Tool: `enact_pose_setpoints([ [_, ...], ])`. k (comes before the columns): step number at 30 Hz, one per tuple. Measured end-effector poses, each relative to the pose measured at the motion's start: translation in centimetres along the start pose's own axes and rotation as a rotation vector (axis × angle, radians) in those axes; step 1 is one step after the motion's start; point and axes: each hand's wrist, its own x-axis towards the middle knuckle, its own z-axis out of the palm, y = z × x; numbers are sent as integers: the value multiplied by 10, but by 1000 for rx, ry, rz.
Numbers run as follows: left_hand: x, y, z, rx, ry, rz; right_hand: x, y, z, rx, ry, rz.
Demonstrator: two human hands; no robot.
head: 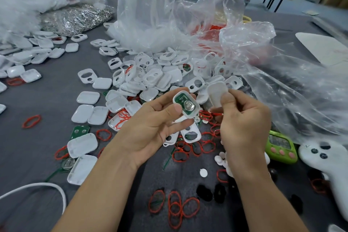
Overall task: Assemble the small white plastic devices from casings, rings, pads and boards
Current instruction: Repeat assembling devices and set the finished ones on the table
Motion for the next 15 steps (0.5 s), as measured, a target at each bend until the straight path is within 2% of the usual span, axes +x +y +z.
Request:
enact_pose_setpoints([
  [5, -4, 1, -4, -47, -211, -45, 3, -3, -7, -280, -62, -12],
  [7, -4, 2, -5, -43, -245, -53, 1, -8, -9, -224, -103, -49],
  [10, -4, 2, -6, -42, -257, -74, 0, -23, -16, 128, -278, -118],
  [11, -4, 2, -7, -43, -258, -79, -1, -26, -18, 161, -344, -170],
  [15, -4, 1, -8, -16, -263, -90, -5, -31, -21, -60, -457, -382],
])
